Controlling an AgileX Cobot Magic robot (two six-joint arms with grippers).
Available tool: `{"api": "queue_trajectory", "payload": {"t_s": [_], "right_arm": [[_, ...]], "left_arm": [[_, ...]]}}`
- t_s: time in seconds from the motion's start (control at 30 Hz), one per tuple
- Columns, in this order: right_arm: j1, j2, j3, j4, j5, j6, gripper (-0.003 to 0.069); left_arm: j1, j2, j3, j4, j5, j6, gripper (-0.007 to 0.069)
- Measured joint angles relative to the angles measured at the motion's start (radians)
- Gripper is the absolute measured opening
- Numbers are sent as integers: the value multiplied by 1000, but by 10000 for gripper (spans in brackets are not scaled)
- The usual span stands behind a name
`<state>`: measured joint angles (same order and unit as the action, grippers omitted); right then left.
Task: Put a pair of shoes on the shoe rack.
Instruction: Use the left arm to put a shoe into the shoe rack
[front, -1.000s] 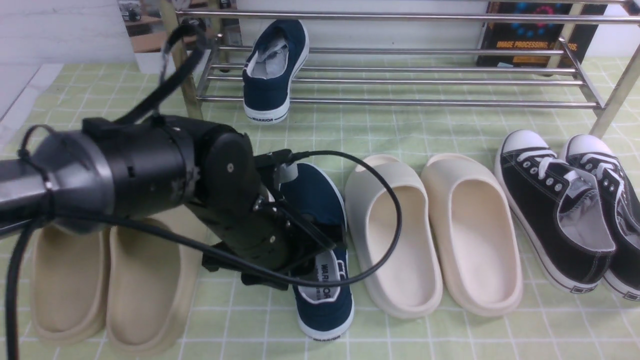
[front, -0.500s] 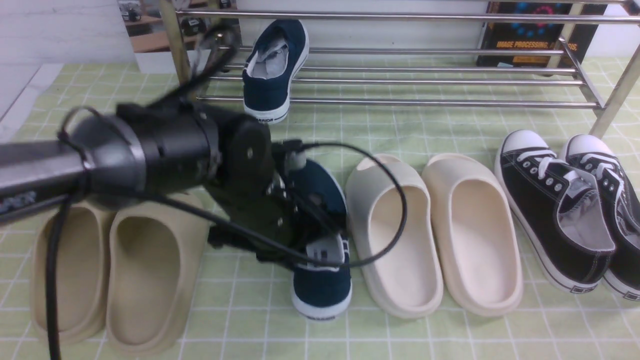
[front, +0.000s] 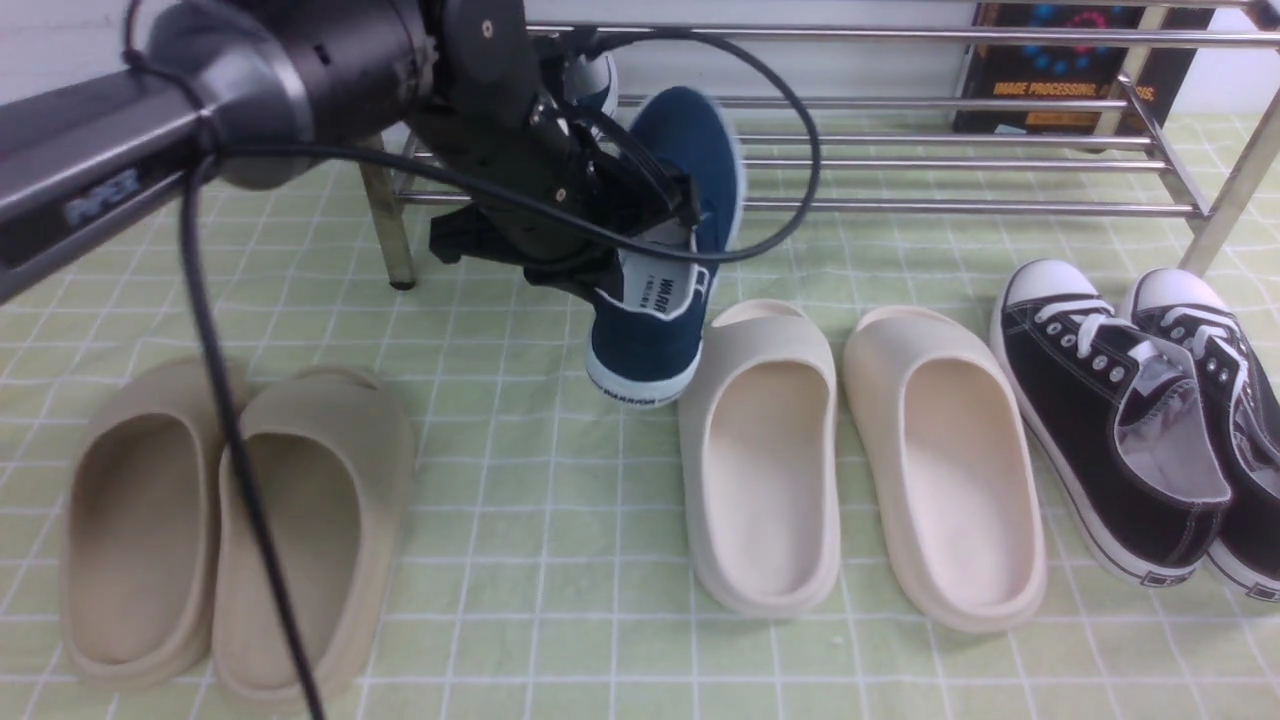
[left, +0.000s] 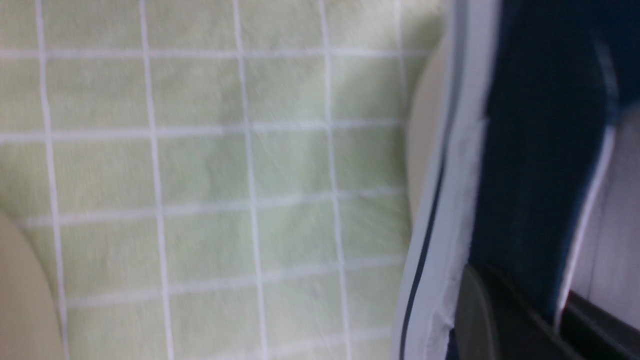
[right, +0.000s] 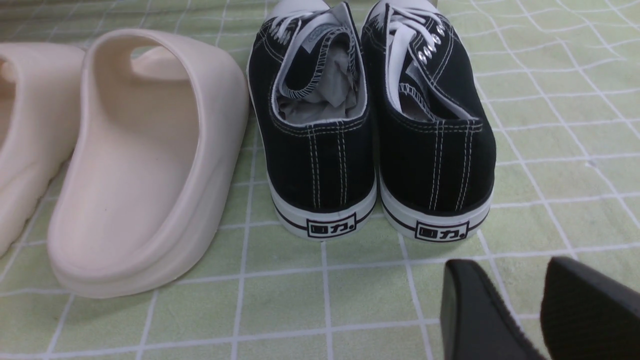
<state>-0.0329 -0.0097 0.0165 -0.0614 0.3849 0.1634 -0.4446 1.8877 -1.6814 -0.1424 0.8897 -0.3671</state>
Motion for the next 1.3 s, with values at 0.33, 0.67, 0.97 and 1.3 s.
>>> {"api": "queue_trajectory", "payload": {"t_s": [0.33,0.67,0.97,1.3], "right_arm": [[0,0,0,0,0,0,246],[0,0,0,0,0,0,246],[0,0,0,0,0,0,246],[0,0,0,0,0,0,246]], "left_arm": [[57,252,-353,-60,40,35,-2],[89,391,-550,-76,60,28,-2],[109,409,-555,-76,13,27,1],[110,409,-562,-77,-48,27,162]]}}
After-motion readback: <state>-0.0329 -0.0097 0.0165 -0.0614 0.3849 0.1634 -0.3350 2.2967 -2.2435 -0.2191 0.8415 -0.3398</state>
